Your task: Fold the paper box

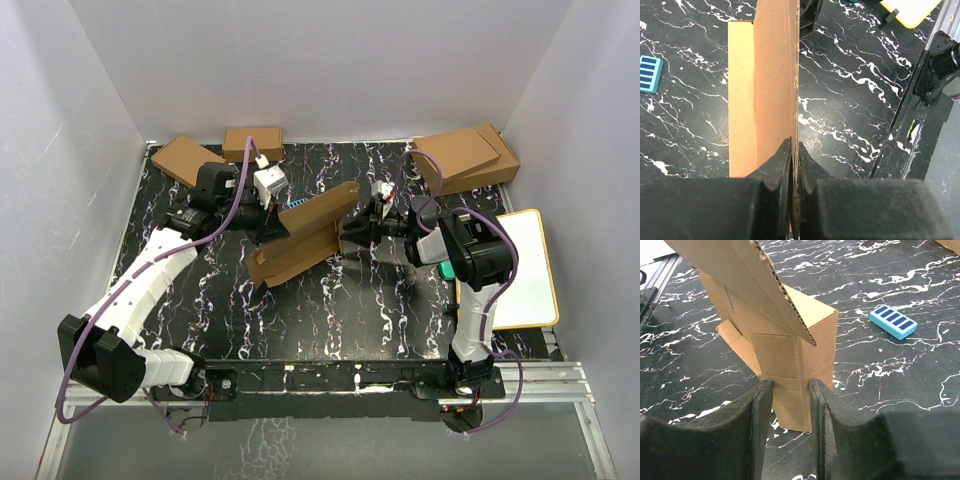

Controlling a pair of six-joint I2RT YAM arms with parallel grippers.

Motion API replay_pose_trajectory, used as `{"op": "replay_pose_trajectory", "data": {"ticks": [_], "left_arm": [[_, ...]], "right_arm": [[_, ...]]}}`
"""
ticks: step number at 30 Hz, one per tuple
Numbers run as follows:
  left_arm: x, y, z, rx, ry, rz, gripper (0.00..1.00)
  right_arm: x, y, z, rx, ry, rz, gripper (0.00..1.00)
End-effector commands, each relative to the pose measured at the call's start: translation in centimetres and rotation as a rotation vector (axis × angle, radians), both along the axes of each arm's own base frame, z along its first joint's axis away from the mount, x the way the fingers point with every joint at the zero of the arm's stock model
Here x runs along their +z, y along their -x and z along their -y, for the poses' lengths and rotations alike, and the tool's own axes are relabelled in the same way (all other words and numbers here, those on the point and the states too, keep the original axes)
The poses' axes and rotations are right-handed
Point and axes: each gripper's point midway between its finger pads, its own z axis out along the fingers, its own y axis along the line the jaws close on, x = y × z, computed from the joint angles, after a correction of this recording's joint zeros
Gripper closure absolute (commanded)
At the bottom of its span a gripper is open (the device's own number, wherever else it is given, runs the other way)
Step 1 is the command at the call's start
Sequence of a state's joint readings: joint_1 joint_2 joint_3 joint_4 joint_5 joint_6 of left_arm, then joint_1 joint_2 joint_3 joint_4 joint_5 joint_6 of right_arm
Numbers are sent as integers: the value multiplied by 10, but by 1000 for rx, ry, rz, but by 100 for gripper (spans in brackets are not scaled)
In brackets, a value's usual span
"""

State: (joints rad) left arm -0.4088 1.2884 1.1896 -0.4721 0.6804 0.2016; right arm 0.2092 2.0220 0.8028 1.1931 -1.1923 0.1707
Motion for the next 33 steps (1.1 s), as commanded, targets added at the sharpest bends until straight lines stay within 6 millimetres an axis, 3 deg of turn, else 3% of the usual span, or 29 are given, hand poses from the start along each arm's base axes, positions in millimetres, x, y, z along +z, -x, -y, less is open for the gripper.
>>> {"op": "replay_pose_trajectory", "data": {"ticks": [1,6,11,15,19,33], "left_arm": [[7,4,4,-33,18,0,100],[7,4,4,-33,16,0,100],[7,3,5,-35,17,0,100],[8,2,5,-35,18,0,100],[9,1,6,-36,24,1,100],[7,1,10,-45,42,-7,100]], "right_arm": [[16,-3,-6,51,-25,139,62],[15,4,-8,114,-30,105,62],[16,4,-9,125,-34,98,75],[10,-8,-9,69,-24,59,83],[3,-22,-7,-3,4,36,71],[-3,-24,-18,-4,-35,12,67]]}}
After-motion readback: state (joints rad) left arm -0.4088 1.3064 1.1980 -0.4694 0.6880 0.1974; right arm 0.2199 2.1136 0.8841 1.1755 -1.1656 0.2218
